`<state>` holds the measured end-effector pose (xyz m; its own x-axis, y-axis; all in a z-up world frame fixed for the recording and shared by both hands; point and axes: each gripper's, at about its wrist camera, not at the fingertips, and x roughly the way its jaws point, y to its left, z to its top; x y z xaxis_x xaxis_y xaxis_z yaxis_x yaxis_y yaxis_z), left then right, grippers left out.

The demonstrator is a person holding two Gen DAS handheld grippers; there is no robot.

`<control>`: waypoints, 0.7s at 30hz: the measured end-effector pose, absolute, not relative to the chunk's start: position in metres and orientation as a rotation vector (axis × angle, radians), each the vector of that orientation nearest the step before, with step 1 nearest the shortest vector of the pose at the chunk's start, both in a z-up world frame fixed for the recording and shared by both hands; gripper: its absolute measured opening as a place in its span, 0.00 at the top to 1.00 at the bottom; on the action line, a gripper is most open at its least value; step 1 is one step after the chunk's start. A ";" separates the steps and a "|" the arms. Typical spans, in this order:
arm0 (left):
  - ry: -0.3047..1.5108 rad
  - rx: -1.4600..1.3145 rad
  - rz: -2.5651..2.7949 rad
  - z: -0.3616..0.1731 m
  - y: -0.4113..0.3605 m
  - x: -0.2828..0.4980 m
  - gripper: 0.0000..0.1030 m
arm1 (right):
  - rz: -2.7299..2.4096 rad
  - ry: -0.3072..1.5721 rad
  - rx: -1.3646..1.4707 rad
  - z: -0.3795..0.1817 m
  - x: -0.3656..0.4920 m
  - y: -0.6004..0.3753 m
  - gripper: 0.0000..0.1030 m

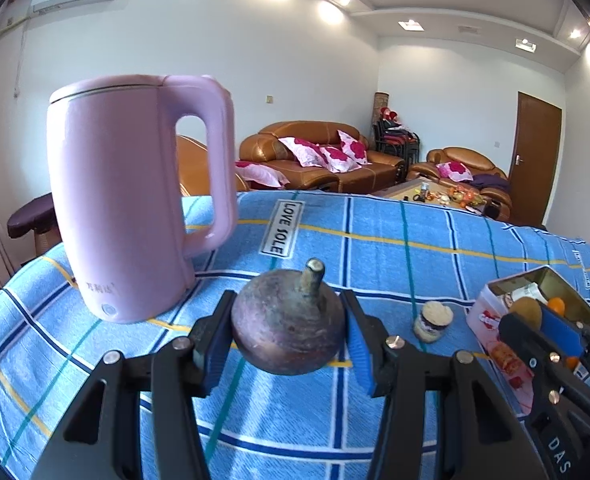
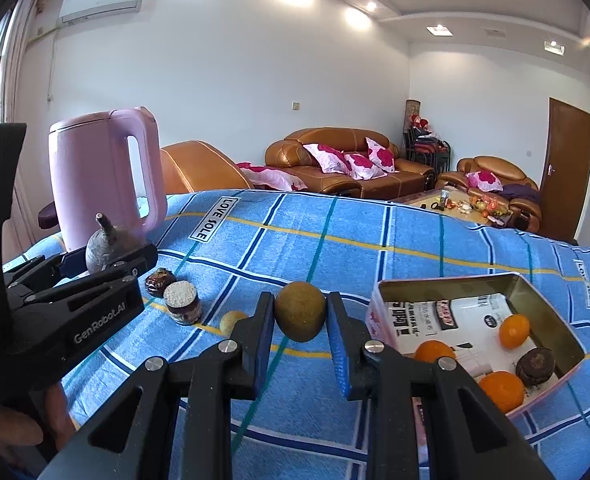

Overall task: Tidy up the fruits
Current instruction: 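Carry the purple fruit and kiwi into the tin and open both tools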

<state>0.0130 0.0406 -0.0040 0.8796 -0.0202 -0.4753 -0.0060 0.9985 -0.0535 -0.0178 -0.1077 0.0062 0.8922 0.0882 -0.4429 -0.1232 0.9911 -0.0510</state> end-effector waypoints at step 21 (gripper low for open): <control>0.532 0.000 -0.132 -0.004 -0.020 0.001 0.48 | -0.030 0.431 -0.089 0.011 -0.027 -0.188 0.73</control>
